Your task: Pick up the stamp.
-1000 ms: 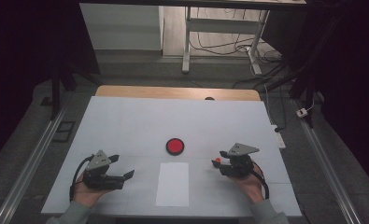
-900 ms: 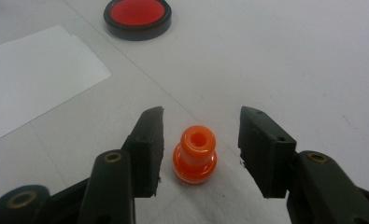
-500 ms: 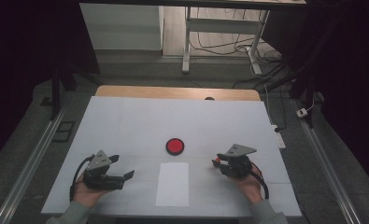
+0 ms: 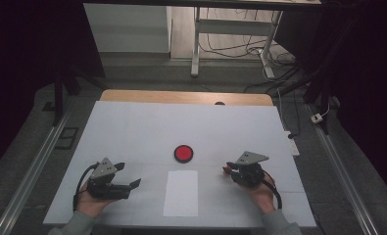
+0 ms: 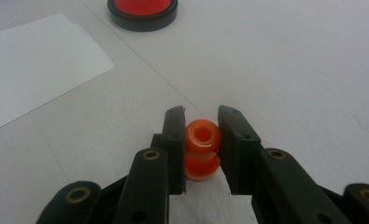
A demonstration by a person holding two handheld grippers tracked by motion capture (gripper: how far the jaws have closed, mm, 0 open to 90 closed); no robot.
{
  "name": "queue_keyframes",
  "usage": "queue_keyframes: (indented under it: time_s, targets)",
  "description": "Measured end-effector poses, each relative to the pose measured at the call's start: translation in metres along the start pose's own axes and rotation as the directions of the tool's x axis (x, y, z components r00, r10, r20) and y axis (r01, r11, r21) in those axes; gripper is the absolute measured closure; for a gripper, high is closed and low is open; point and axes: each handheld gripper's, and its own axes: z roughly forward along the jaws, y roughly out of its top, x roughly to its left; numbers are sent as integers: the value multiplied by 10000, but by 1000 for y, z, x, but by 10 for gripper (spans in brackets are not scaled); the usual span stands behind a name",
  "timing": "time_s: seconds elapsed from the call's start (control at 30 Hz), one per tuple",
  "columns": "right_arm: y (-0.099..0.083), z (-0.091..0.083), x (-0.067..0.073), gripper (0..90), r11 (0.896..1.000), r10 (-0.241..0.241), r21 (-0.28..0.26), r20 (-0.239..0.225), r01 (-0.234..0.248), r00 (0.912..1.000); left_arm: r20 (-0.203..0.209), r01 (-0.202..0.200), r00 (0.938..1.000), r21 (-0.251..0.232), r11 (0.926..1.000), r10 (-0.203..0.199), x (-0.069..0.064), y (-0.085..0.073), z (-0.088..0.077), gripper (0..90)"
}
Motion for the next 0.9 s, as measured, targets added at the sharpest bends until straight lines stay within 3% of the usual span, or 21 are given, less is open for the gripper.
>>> queue_keyframes:
  time_s: [0.6,0.9]
  targets:
    - [2,-14,-3,720,9956,268,-895,-39,-270,9996,-58,-2,10000,63,10000,2,0,0,1,157]
    - [4,-24,-3,720,9859,484,-1603,-53,-487,9988,-92,-21,10000,93,10000,22,0,0,1,158]
